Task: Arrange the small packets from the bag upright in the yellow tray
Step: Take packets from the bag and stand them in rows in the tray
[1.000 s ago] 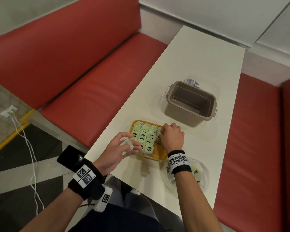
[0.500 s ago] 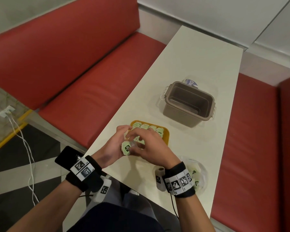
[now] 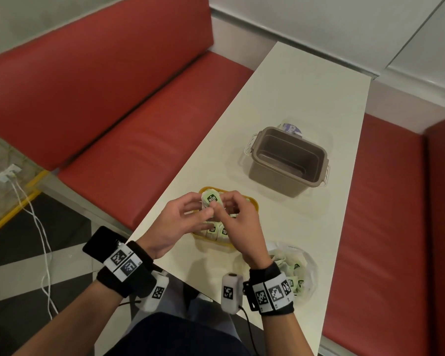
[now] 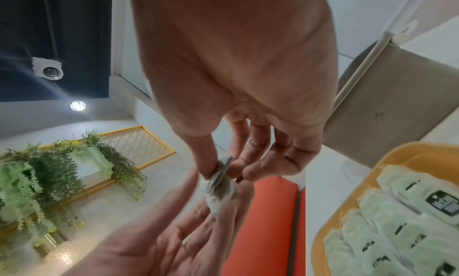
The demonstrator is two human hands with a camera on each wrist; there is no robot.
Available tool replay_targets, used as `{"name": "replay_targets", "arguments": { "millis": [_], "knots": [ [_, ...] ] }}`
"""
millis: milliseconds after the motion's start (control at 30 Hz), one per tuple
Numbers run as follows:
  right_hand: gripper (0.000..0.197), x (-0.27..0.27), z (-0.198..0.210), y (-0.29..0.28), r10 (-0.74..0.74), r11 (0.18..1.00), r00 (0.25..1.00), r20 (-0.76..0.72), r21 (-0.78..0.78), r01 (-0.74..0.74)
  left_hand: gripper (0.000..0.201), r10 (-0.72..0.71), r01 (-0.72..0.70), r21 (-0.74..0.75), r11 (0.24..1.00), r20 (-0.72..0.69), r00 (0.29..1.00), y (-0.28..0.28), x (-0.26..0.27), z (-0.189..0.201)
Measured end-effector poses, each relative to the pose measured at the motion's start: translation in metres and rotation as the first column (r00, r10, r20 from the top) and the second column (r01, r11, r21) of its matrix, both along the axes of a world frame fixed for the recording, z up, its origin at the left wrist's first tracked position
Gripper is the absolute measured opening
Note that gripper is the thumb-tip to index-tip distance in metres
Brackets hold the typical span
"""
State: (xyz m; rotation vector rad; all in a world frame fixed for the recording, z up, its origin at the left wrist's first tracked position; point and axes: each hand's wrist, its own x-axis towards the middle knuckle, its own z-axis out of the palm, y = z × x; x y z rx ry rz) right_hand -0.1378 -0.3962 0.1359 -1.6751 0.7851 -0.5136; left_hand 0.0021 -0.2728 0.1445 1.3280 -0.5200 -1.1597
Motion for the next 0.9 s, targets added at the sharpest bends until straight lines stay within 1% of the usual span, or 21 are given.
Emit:
{"name": "replay_targets", "arguments": {
  "millis": [67,133,333,400,433,500,533,600,667,700,800,833,900],
  "knots": [
    [0.019,0.000,0.002,0.003,-0.034,0.998,0.999,0.014,0.046,0.033,0.027,0.046,-0.044,-0.020,0.999,0.067,0.997,-0.001,-0.003,-0.003],
    [0.017,-0.001,0.003,0.004,-0.027,0.999,1.000,0.004,0.041,0.027,0.028,0.071,-0.068,-0.038,0.997,0.085,0.994,-0.002,-0.005,-0.005],
    [0.011,-0.012,0.021,-0.005,0.091,0.996,0.992,-0.084,0.026,-0.089,0.023,0.101,-0.096,-0.061,0.993,0.084,0.991,-0.002,-0.006,-0.008],
    [0.015,-0.017,0.030,-0.007,0.099,0.994,0.987,-0.124,-0.029,-0.103,0.022,0.092,-0.086,-0.062,0.994,0.091,0.992,-0.001,-0.006,-0.008],
    [0.015,-0.018,0.033,-0.009,0.077,0.993,0.987,-0.141,-0.081,-0.089,0.021,0.076,-0.070,-0.059,0.996,0.097,0.992,-0.001,-0.007,-0.008],
    [0.014,-0.017,0.038,-0.011,0.039,0.982,0.988,-0.148,-0.180,-0.066,0.019,0.030,-0.025,-0.052,0.998,0.110,0.993,-0.002,-0.009,-0.006],
    [0.011,-0.016,0.038,-0.013,0.049,0.975,0.987,-0.152,-0.207,-0.081,0.020,0.007,-0.001,-0.052,0.999,0.116,0.993,-0.002,-0.010,-0.005],
    [0.007,-0.014,0.037,-0.014,0.091,0.955,0.973,-0.213,-0.259,-0.147,0.025,-0.016,0.022,-0.043,0.999,0.141,0.990,-0.005,-0.013,-0.005],
    [0.006,-0.012,0.037,-0.016,0.084,0.948,0.960,-0.267,-0.274,-0.159,0.035,-0.014,0.017,-0.018,1.000,0.152,0.988,-0.007,-0.016,-0.005],
    [0.007,-0.013,0.038,-0.018,0.073,0.961,0.967,-0.246,-0.243,-0.134,0.041,-0.013,0.014,-0.010,1.000,0.147,0.989,-0.008,-0.017,-0.006],
    [0.008,-0.017,0.045,-0.024,0.029,0.997,0.996,-0.079,-0.072,-0.034,0.056,-0.019,0.017,0.019,1.000,0.141,0.990,-0.005,-0.018,-0.012],
    [0.008,-0.020,0.048,-0.026,0.011,0.998,0.999,-0.037,-0.055,-0.013,0.059,-0.024,0.020,0.029,0.999,0.146,0.989,-0.003,-0.017,-0.015],
    [0.006,-0.025,0.054,-0.032,0.003,0.996,1.000,-0.008,-0.089,-0.004,0.060,-0.025,0.019,0.047,0.999,0.146,0.989,-0.001,-0.015,-0.019]
  ]
}}
